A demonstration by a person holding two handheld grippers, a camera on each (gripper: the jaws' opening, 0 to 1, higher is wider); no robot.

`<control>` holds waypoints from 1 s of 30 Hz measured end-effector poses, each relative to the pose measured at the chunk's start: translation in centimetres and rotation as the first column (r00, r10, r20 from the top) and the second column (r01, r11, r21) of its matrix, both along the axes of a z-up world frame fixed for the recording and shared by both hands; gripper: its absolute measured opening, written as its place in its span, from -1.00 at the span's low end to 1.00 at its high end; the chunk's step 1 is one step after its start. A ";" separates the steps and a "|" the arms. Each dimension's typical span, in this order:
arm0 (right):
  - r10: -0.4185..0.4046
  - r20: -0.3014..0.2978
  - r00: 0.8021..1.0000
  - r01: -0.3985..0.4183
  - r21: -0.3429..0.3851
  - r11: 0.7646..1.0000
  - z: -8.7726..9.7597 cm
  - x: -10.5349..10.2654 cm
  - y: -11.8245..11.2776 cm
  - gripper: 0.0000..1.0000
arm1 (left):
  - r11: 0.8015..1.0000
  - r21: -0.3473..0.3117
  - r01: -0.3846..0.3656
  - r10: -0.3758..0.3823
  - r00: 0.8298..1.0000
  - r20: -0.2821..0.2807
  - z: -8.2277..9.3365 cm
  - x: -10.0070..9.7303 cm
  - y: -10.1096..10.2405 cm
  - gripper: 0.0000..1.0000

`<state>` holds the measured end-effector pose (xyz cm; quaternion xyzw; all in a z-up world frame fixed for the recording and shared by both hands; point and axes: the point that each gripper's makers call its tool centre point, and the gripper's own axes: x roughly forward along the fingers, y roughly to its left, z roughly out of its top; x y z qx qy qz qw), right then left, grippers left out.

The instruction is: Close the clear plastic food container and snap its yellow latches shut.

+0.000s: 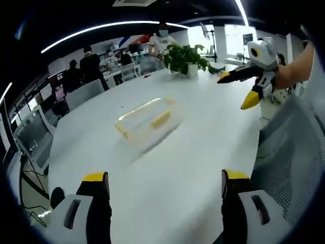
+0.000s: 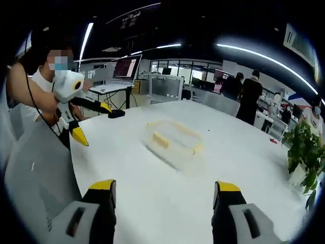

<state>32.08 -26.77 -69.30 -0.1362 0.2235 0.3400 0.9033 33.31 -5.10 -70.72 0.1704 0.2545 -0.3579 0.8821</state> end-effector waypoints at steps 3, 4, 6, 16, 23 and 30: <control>-0.016 -0.001 1.000 0.016 0.009 1.000 -0.4 -0.6 0.0 0.55 | 1.000 -0.017 -0.009 0.009 1.000 -0.005 -0.3 -0.7 -0.1 0.79; -0.023 -0.001 1.000 0.023 0.015 1.000 -0.4 -0.7 0.0 0.55 | 1.000 -0.020 -0.011 0.011 1.000 -0.003 -0.3 -0.9 -0.1 0.79; -0.033 -0.005 0.999 0.033 0.027 0.999 -0.6 -1.0 0.1 0.55 | 0.999 -0.035 -0.016 0.016 1.000 -0.003 -0.5 -1.2 -0.1 0.78; -0.053 -0.002 0.999 0.053 0.034 0.998 -0.7 -1.0 -0.2 0.54 | 0.998 -0.060 -0.030 0.030 1.000 -0.005 -0.4 -1.3 0.2 0.75; -0.050 -0.013 0.999 0.051 0.035 0.998 -1.0 -1.1 -0.1 0.53 | 0.998 -0.063 -0.028 0.027 1.000 -0.008 -0.6 -1.3 0.1 0.76; -0.041 -0.014 0.999 0.042 0.034 0.999 -1.0 -1.2 0.1 0.53 | 0.998 -0.062 -0.025 0.024 1.000 -0.007 -0.5 -1.4 0.0 0.75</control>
